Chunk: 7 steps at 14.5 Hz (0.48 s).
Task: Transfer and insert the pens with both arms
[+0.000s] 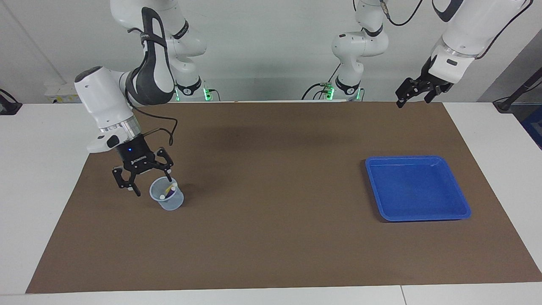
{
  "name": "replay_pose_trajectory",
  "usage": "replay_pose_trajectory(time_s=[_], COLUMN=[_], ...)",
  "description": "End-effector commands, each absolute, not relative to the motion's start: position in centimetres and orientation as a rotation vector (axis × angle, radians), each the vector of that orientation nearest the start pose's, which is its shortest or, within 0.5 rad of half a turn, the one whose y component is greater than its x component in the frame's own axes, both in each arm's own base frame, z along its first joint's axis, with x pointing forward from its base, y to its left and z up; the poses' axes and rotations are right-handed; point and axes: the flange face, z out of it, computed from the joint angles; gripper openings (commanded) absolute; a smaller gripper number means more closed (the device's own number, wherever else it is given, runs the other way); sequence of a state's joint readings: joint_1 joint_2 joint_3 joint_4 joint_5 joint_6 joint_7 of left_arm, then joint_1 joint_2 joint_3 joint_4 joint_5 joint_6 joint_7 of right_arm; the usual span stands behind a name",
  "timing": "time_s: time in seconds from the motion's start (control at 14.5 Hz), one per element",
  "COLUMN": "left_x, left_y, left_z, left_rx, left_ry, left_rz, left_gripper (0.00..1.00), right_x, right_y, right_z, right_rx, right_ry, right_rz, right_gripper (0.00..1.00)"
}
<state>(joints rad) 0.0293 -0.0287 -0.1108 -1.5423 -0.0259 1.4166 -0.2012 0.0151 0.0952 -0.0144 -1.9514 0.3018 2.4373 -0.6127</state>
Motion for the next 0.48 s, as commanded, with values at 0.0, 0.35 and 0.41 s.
replay_pose_trajectory(time_s=[0.0, 0.35, 0.41], left_x=[52.6, 52.6, 52.5], left_y=[-4.6, -4.3, -4.1], left_z=[64.5, 64.1, 63.9], left_rx=[-3.146, -3.141, -3.136], left_ry=[-0.171, -0.175, -0.179], left_rz=[0.167, 0.209, 0.233], left_gripper=[1.0, 1.0, 1.0], right_x=[60.2, 58.2, 57.6], right_y=[0.5, 0.1, -0.1], right_z=[51.2, 57.4, 58.9], right_rx=[-3.072, -3.18, -3.189], right_ry=[-0.484, -0.034, -0.012], right_rz=[-0.458, -0.069, -0.008], right_gripper=[1.0, 1.0, 1.0])
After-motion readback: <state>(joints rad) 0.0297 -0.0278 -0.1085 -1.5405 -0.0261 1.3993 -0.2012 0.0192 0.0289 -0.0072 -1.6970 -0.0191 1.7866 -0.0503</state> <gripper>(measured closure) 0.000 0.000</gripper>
